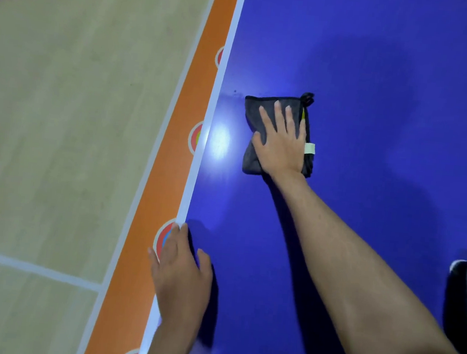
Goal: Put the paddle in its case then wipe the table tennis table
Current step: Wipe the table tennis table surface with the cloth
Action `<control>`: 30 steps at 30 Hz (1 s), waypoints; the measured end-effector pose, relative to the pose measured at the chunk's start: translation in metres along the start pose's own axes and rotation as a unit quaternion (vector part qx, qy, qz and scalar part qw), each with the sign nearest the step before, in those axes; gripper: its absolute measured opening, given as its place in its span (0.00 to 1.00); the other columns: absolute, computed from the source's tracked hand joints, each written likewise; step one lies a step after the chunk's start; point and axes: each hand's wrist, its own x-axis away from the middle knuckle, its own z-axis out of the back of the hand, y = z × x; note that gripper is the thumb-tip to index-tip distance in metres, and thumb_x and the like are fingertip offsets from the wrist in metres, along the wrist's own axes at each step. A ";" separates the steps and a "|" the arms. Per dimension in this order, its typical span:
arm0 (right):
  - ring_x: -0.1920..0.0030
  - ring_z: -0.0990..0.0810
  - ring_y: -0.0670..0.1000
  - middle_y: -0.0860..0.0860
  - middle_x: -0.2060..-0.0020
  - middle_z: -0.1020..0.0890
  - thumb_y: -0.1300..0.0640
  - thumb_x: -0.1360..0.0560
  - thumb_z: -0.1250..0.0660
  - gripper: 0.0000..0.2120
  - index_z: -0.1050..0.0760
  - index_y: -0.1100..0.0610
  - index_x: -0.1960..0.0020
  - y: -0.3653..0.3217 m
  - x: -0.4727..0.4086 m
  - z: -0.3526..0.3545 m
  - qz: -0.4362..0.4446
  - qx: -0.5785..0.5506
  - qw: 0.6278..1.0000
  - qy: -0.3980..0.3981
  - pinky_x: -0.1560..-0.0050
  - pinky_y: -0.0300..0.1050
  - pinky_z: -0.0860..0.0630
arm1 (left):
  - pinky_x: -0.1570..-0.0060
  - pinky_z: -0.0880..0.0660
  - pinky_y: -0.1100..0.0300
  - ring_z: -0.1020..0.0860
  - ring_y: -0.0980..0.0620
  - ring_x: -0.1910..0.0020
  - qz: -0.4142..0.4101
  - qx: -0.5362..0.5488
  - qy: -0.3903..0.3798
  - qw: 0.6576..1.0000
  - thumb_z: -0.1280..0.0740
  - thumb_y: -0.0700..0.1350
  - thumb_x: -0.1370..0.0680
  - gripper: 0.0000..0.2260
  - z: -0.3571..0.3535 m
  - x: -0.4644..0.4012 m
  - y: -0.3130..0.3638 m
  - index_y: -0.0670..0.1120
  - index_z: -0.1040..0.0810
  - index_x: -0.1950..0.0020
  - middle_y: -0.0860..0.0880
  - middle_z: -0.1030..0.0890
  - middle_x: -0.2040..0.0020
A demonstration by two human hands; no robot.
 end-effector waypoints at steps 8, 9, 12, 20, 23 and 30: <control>0.16 0.46 0.56 0.53 0.16 0.43 0.44 0.16 0.46 0.29 0.42 0.47 0.16 -0.015 0.162 0.022 -0.022 -0.015 1.000 0.004 0.19 0.64 0.49 | 0.21 0.50 0.40 0.43 0.46 0.19 0.000 0.027 -0.058 0.998 0.38 0.44 0.18 0.24 0.002 0.007 0.002 0.45 0.34 0.21 0.46 0.41 0.18; 0.16 0.47 0.56 0.53 0.16 0.45 0.44 0.16 0.46 0.29 0.43 0.47 0.16 -0.017 0.185 0.027 -0.027 -0.017 0.999 -0.006 0.19 0.64 0.49 | 0.21 0.49 0.40 0.42 0.46 0.20 -0.005 0.033 -0.051 0.998 0.38 0.43 0.18 0.24 0.005 0.011 0.005 0.45 0.34 0.22 0.46 0.40 0.18; 0.16 0.49 0.55 0.52 0.15 0.48 0.44 0.16 0.46 0.30 0.46 0.47 0.15 -0.022 0.254 0.036 -0.035 -0.025 0.999 -0.025 0.19 0.64 0.49 | 0.23 0.39 0.40 0.37 0.45 0.21 -0.042 0.064 -0.036 0.996 0.38 0.41 0.18 0.23 0.008 0.030 0.013 0.44 0.33 0.22 0.46 0.34 0.21; 0.15 0.53 0.56 0.53 0.15 0.52 0.41 0.16 0.43 0.35 0.52 0.48 0.14 -0.012 0.418 0.062 0.019 -0.031 0.995 -0.091 0.19 0.65 0.47 | 0.38 0.24 0.49 0.23 0.49 0.34 -0.023 0.133 -0.030 0.990 0.39 0.42 0.17 0.19 0.014 0.091 0.031 0.48 0.28 0.25 0.50 0.21 0.32; 0.15 0.53 0.56 0.52 0.15 0.53 0.39 0.18 0.39 0.39 0.53 0.47 0.14 -0.003 0.437 0.064 0.042 -0.027 0.993 -0.105 0.20 0.65 0.45 | 0.46 0.21 0.50 0.19 0.46 0.44 -0.003 0.129 -0.023 0.991 0.39 0.42 0.17 0.17 0.016 0.108 0.039 0.51 0.26 0.28 0.49 0.18 0.37; 0.16 0.51 0.54 0.51 0.15 0.49 0.38 0.16 0.45 0.33 0.49 0.45 0.15 0.023 0.359 0.059 0.013 -0.041 0.997 -0.060 0.19 0.64 0.45 | 0.42 0.23 0.53 0.20 0.49 0.37 -0.011 0.118 -0.028 0.993 0.38 0.41 0.17 0.16 0.019 0.123 0.050 0.49 0.24 0.29 0.51 0.19 0.34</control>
